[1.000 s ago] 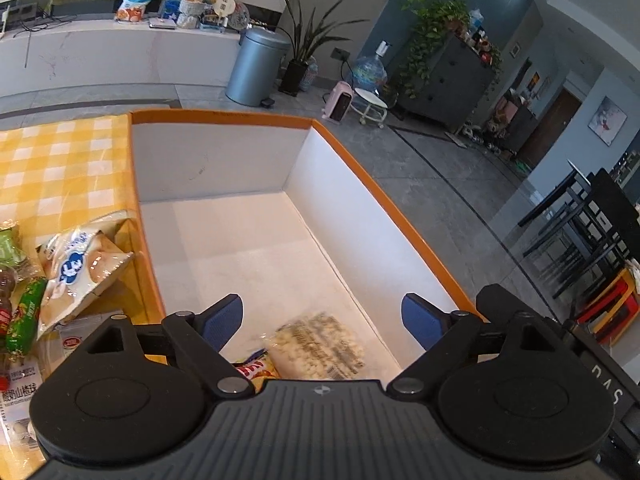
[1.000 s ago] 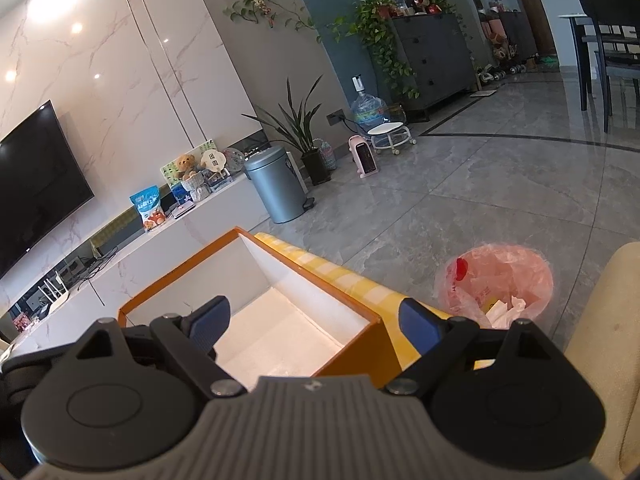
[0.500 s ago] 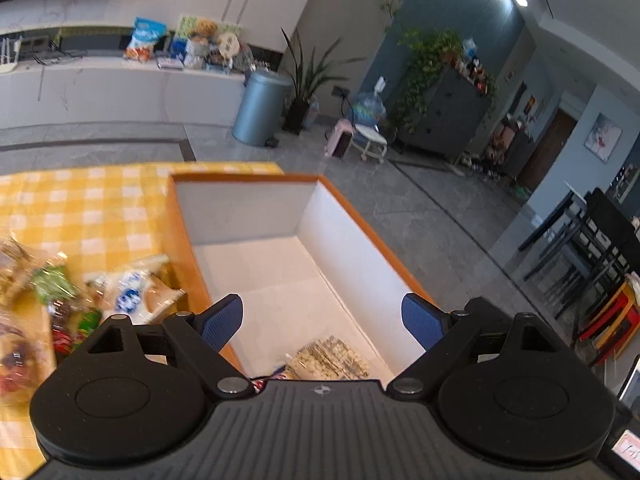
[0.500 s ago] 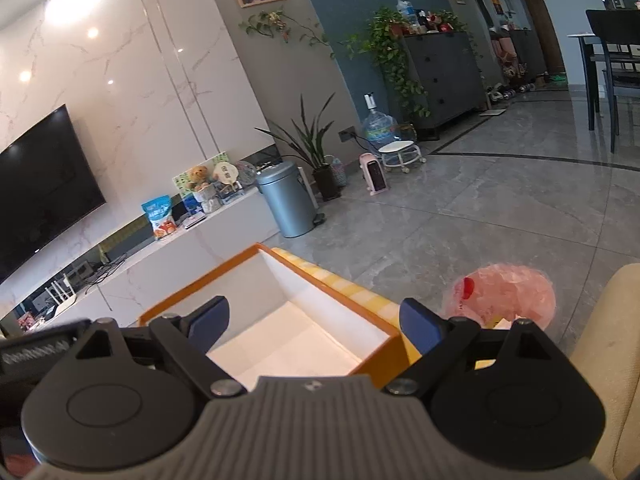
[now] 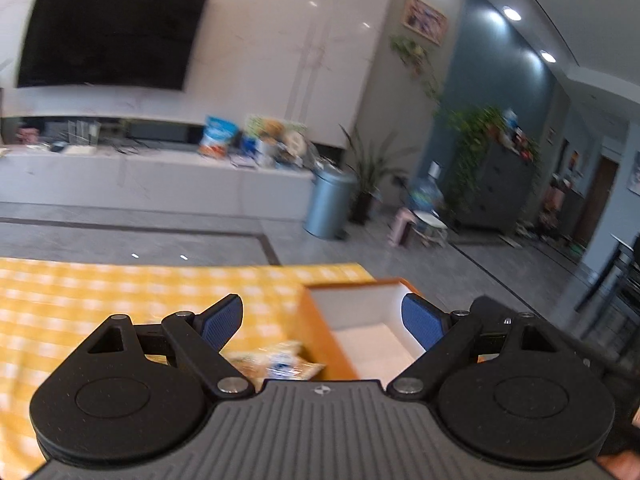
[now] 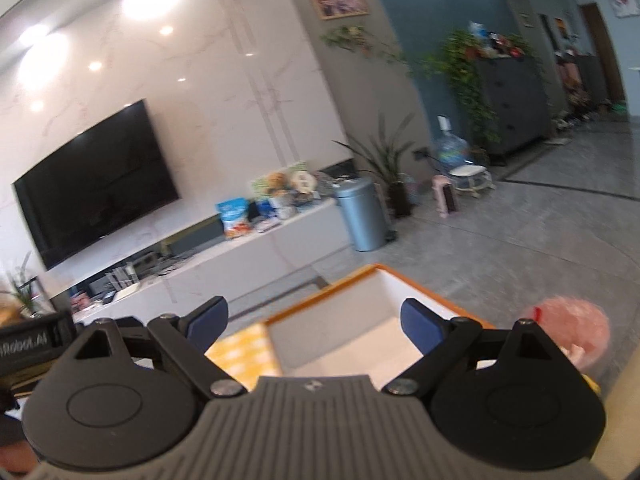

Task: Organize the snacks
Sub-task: 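Move both tools back toward the remaining snacks on the tablecloth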

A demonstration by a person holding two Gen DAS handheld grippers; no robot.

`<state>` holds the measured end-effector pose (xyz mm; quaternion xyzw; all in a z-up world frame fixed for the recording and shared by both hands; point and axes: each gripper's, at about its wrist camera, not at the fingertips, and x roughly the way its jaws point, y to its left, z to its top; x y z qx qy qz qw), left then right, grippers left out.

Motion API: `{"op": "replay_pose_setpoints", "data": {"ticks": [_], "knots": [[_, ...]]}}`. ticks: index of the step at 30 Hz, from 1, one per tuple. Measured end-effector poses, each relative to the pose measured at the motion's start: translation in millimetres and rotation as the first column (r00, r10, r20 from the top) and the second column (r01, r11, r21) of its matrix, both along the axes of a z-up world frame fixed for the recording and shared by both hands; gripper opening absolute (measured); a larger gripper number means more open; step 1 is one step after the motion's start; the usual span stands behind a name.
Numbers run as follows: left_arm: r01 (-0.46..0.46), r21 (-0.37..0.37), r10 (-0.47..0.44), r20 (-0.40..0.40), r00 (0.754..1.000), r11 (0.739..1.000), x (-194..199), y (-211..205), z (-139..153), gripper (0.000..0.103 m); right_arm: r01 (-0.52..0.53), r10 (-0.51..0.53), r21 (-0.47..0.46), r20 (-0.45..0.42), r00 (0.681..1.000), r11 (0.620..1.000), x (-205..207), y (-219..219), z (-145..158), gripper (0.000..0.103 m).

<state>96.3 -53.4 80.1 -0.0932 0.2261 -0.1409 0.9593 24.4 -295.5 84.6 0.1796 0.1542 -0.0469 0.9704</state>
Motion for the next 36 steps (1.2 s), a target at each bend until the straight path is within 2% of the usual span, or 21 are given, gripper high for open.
{"op": "replay_pose_setpoints", "data": {"ticks": [3,7,9,13,18,20,25,28,29,31,33,36], "knots": [[-0.073,0.003,0.072,0.017,0.997,0.997,-14.7,29.1,4.5,0.103,-0.070,0.070,-0.039,-0.006,0.998,0.997,7.5,29.4,13.0,0.095],[-0.198,0.009,0.198,-0.006,0.980,0.980,-28.0,65.2,-12.3,0.103,-0.146,0.146,-0.066,-0.011,0.989,0.987,20.1,65.5,12.1,0.095],[-0.268,0.034,0.269,-0.034,0.962,0.963,-28.3,79.5,-27.8,0.103,-0.177,0.174,-0.053,-0.047,0.984,0.983,32.2,79.1,3.5,0.095],[-0.391,0.107,0.403,-0.129,0.906,0.914,-12.3,102.6,-56.8,0.103,-0.192,0.189,-0.005,-0.134,0.973,0.981,51.4,101.6,-29.4,0.095],[-0.402,0.097,0.413,-0.224,0.883,0.911,5.4,122.6,-93.1,0.103,-0.259,0.247,-0.008,-0.281,0.927,0.966,75.3,128.2,-82.2,0.094],[-0.392,0.099,0.404,-0.252,0.879,0.914,11.8,124.8,-103.9,0.103,-0.278,0.266,0.005,-0.309,0.913,0.961,80.5,133.4,-101.2,0.094],[-0.367,0.122,0.387,-0.286,0.877,0.922,-1.1,139.3,-133.3,0.103,-0.343,0.316,-0.033,-0.310,0.897,0.939,90.5,155.1,-123.0,0.094],[-0.363,0.133,0.387,-0.317,0.866,0.922,3.2,143.0,-145.4,0.103,-0.396,0.368,-0.038,-0.301,0.880,0.917,96.7,167.3,-131.0,0.081],[-0.362,0.132,0.385,-0.333,0.860,0.923,3.9,145.4,-147.7,0.103,-0.413,0.382,-0.044,-0.302,0.873,0.910,101.3,171.5,-133.5,0.080],[-0.364,0.120,0.383,-0.353,0.854,0.924,4.2,150.8,-150.3,0.103,-0.406,0.364,-0.077,-0.315,0.876,0.911,103.8,179.9,-138.8,0.080],[-0.380,0.111,0.393,-0.365,0.844,0.918,5.2,156.9,-151.7,0.103,-0.359,0.311,-0.101,-0.321,0.895,0.928,107.7,179.6,-142.3,0.080],[-0.399,0.109,0.409,-0.373,0.833,0.911,4.6,163.2,-152.1,0.103,-0.289,0.237,-0.112,-0.337,0.911,0.951,113.0,172.2,-149.4,0.070]]}}
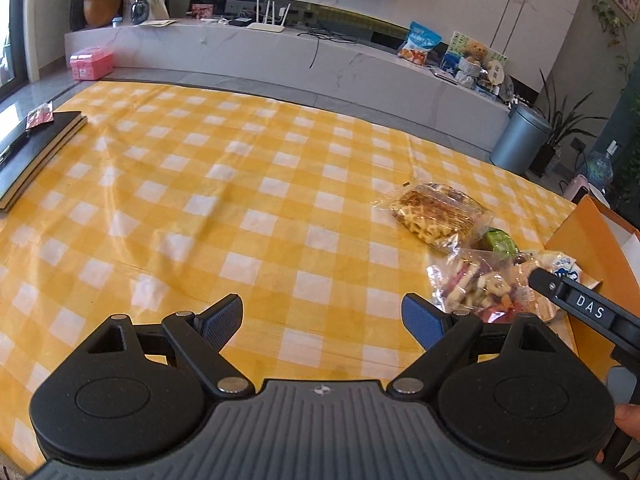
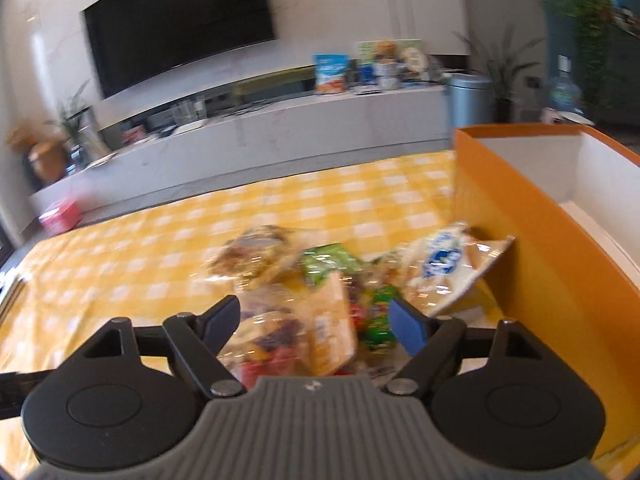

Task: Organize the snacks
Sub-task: 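Move both tools back toward the remaining snacks on the tablecloth, then grasp the clear bag of colourful candies with the right tool and lift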

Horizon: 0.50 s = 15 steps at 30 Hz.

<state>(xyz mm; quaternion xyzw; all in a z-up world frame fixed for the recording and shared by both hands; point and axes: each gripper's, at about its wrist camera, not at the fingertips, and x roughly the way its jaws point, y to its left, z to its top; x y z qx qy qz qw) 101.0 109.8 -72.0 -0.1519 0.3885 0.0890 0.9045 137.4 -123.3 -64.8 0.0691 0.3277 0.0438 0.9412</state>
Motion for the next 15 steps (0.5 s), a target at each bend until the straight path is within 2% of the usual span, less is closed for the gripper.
{"op": "replay_pose_setpoints", "data": {"ticks": [3,6,8,11,13,15], "knots": [[-0.007,-0.005,0.007,-0.011,1.000,1.000,-0.5,1.4,-1.0,0.103,0.011,-0.010,0.014,-0.055,0.998,1.000,9.3,-6.0,-12.0,0.057],[-0.001,-0.008,0.000,-0.013,1.000,1.000,-0.6,0.5,0.0,0.103,0.034,-0.033,0.019,-0.058,0.998,0.999,11.0,-9.9,-18.1,0.037],[0.003,-0.005,-0.003,-0.016,1.000,1.000,0.3,-0.6,0.8,0.103,0.017,-0.016,0.024,-0.023,1.000,1.000,8.2,-10.8,-15.0,0.008],[0.002,0.001,-0.002,-0.020,1.000,1.000,-0.6,-2.5,1.8,0.103,-0.016,0.016,0.049,0.002,1.000,0.999,3.8,-10.0,-10.0,0.001],[0.003,0.000,-0.003,-0.022,1.000,1.000,-1.5,-3.0,3.5,0.103,-0.039,0.039,0.056,0.008,0.999,0.998,1.7,-8.0,-8.3,0.000],[0.000,-0.001,0.000,-0.018,1.000,1.000,-3.0,-2.6,5.9,0.103,-0.058,0.058,0.119,0.000,0.998,0.991,-0.3,-11.5,-7.1,0.000]]}}
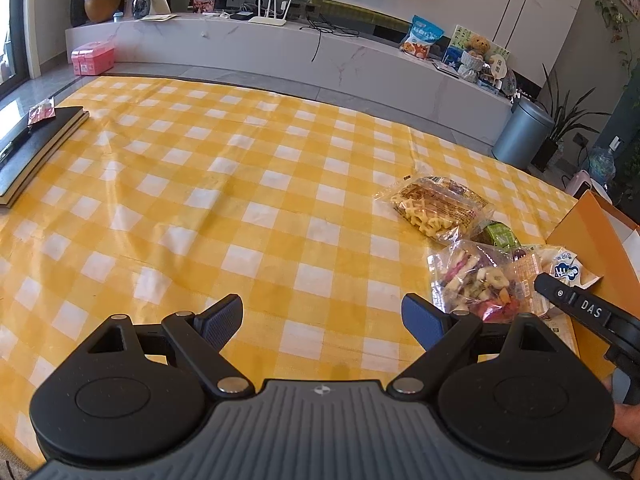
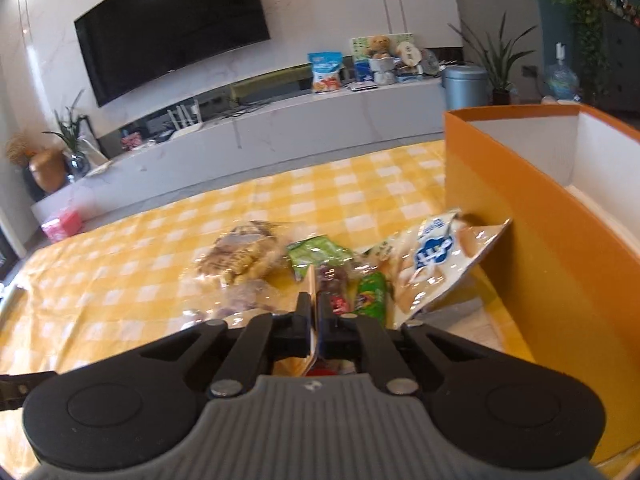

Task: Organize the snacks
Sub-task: 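Grasp the clear bag of colourful candies with the right tool and lift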

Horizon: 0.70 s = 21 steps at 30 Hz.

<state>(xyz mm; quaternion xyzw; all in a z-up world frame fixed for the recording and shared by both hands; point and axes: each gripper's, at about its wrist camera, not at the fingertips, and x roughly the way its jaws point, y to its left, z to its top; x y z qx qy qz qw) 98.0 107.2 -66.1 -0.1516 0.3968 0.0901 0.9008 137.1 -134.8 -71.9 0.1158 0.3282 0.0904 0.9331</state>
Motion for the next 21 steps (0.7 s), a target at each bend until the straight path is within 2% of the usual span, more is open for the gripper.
{"op": "replay_pose_setpoints", "data": {"ticks": [6,10,15,21], "knots": [[-0.008,0.000,0.008,0.016,1.000,1.000,-3.9,2.7,8.3,0.103,-0.061,0.069,0.137,-0.058,0.996,0.989,-17.8,-6.6,11.7,0.000],[-0.018,-0.009,0.018,0.017,1.000,1.000,-4.4,6.1,9.6,0.103,-0.149,0.169,0.136,-0.153,0.974,0.980,-41.7,-1.5,16.4,0.000],[-0.022,-0.022,0.023,0.024,0.999,1.000,-5.5,8.5,11.0,0.103,-0.231,0.268,0.168,-0.246,0.931,0.958,-58.2,2.4,4.3,0.000],[-0.021,-0.031,0.022,0.024,0.999,0.999,-5.1,9.6,11.7,0.103,-0.340,0.351,0.090,-0.320,0.880,0.936,-64.1,20.3,-5.9,0.000]]}}
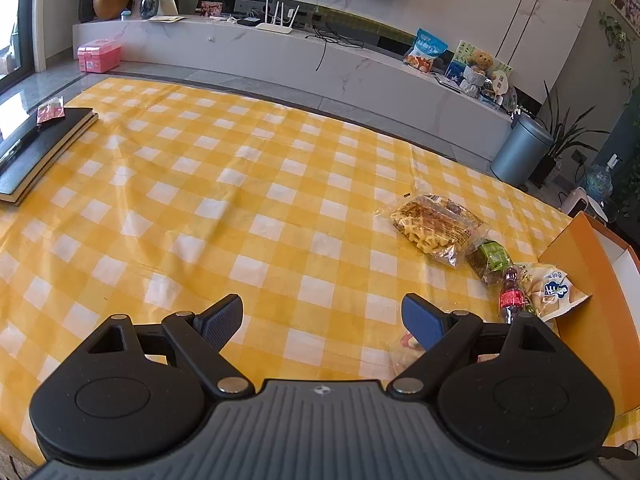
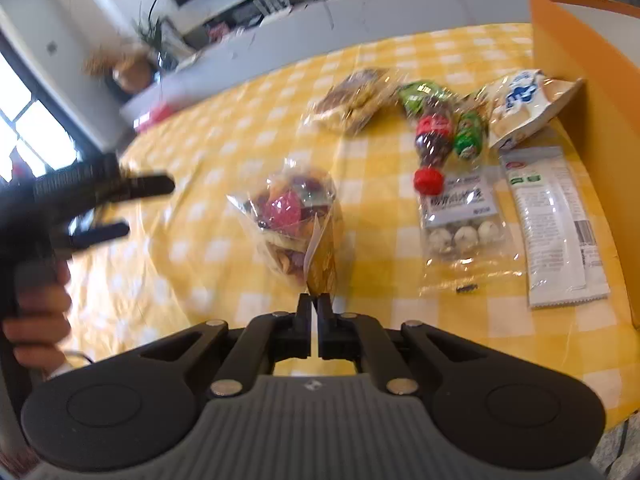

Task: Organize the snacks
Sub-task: 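Grasp the clear bag of colourful candies with the right tool and lift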

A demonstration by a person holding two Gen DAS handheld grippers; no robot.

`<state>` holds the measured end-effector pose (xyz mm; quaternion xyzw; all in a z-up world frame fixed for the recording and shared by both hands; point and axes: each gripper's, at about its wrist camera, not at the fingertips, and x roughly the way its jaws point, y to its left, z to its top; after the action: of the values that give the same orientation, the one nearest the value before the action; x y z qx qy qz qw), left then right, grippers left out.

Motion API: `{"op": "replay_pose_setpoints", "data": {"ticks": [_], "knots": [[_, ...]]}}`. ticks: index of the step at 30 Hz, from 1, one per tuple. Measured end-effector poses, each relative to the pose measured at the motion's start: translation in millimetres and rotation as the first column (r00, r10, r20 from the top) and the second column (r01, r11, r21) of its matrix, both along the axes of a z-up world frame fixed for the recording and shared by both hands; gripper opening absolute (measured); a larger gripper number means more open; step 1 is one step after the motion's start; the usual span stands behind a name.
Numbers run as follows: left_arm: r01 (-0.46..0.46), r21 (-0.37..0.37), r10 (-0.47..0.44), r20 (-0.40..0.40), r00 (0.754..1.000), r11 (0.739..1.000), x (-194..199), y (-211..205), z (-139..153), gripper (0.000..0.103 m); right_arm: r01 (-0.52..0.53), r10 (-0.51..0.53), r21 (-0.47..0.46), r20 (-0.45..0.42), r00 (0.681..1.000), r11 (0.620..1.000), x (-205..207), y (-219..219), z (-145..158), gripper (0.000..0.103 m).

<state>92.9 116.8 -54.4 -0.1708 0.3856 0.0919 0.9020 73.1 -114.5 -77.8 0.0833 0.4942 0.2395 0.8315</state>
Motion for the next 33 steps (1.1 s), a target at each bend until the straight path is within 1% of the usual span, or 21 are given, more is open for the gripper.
{"op": "replay_pose_setpoints", "data": {"ticks": [1,3,4,5,6,7,9,10,11,12,14,16,17,19,22,24,25,27,29,31,33], "knots": [[-0.001,0.000,0.001,-0.002,1.000,1.000,-0.1,0.3,-0.1,0.103,-0.020,0.020,-0.024,-0.008,1.000,1.000,-0.4,3.2,-0.7,0.003],[-0.003,-0.005,0.003,-0.001,1.000,1.000,-0.4,1.5,-0.3,0.103,-0.015,0.015,-0.063,0.001,1.000,0.998,-1.7,4.4,1.1,0.006],[-0.005,-0.010,0.005,0.000,1.000,1.000,-0.7,2.1,-0.2,0.103,0.006,-0.005,-0.083,0.017,1.000,0.997,-2.0,3.9,3.7,0.020],[-0.006,-0.015,0.006,0.002,1.000,1.000,-1.0,2.4,-0.2,0.103,0.030,-0.026,-0.106,0.041,0.999,0.994,-2.6,3.1,8.0,0.039],[-0.003,-0.018,0.003,0.002,1.000,1.000,-1.5,2.4,-0.1,0.103,0.045,-0.036,-0.120,0.074,0.997,0.992,-2.3,3.2,14.5,0.043],[0.002,-0.020,-0.002,0.001,1.000,1.000,-1.6,2.0,0.2,0.103,0.046,-0.033,-0.125,0.106,0.994,0.991,-3.1,4.0,21.1,0.044],[0.011,-0.019,-0.011,0.010,1.000,1.000,-3.2,0.7,2.0,0.103,0.040,-0.019,-0.124,0.168,0.986,0.992,-4.0,7.2,34.7,0.059],[0.015,-0.016,-0.014,0.018,1.000,1.000,-4.7,-0.4,3.7,0.103,0.044,-0.015,-0.131,0.210,0.978,0.990,-5.1,10.5,41.0,0.084],[0.015,-0.010,-0.015,0.026,1.000,1.000,-6.1,-1.5,5.6,0.103,0.051,-0.009,-0.153,0.262,0.965,0.987,-5.9,15.3,45.7,0.099],[0.014,-0.004,-0.014,0.035,0.999,1.000,-7.5,-2.6,7.9,0.103,0.067,-0.002,-0.190,0.322,0.947,0.980,-6.8,21.4,49.1,0.100],[0.017,0.003,-0.017,0.052,0.999,1.000,-9.8,-3.3,12.4,0.103,0.076,0.038,-0.265,0.400,0.916,0.961,-2.6,34.8,50.7,0.100],[0.012,0.010,-0.012,0.061,0.998,1.000,-11.0,-2.7,15.8,0.103,0.055,0.086,-0.309,0.426,0.901,0.949,5.8,46.8,43.1,0.100],[0.003,0.018,-0.004,0.063,0.998,1.000,-11.7,-2.1,16.4,0.103,0.041,0.103,-0.321,0.418,0.903,0.946,11.2,51.6,36.7,0.100],[-0.012,0.037,0.009,0.064,0.998,0.999,-12.2,0.2,16.6,0.103,0.017,0.114,-0.327,0.377,0.919,0.945,22.7,59.6,20.5,0.100],[-0.036,0.046,0.033,0.059,0.998,0.998,-11.5,5.7,14.8,0.103,0.003,0.091,-0.283,0.319,0.943,0.959,37.1,63.7,-1.5,0.100],[-0.045,0.030,0.043,0.053,0.998,0.999,-10.3,10.4,13.3,0.103,-0.021,0.102,-0.258,0.306,0.946,0.966,39.5,66.7,-14.8,0.098],[-0.049,0.023,0.047,0.052,0.997,0.999,-9.8,12.3,12.8,0.103,-0.033,0.114,-0.266,0.295,0.949,0.963,40.1,69.0,-20.0,0.095],[-0.053,0.015,0.052,0.054,0.997,0.998,-10.1,14.7,11.8,0.103,-0.049,0.128,-0.253,0.306,0.943,0.966,35.3,70.4,-21.9,0.089],[-0.057,0.017,0.056,0.050,0.997,0.998,-9.6,15.3,10.5,0.103,-0.070,0.153,-0.249,0.328,0.932,0.966,28.5,73.0,-18.3,0.071],[-0.058,0.020,0.057,0.044,0.997,0.998,-8.9,15.3,9.3,0.103,-0.090,0.178,-0.258,0.345,0.921,0.962,24.6,76.4,-15.8,0.062],[-0.058,0.020,0.057,0.041,0.998,0.998,-8.7,15.0,8.8,0.103,-0.094,0.185,-0.259,0.352,0.918,0.961,23.4,76.5,-16.0,0.059]]}}
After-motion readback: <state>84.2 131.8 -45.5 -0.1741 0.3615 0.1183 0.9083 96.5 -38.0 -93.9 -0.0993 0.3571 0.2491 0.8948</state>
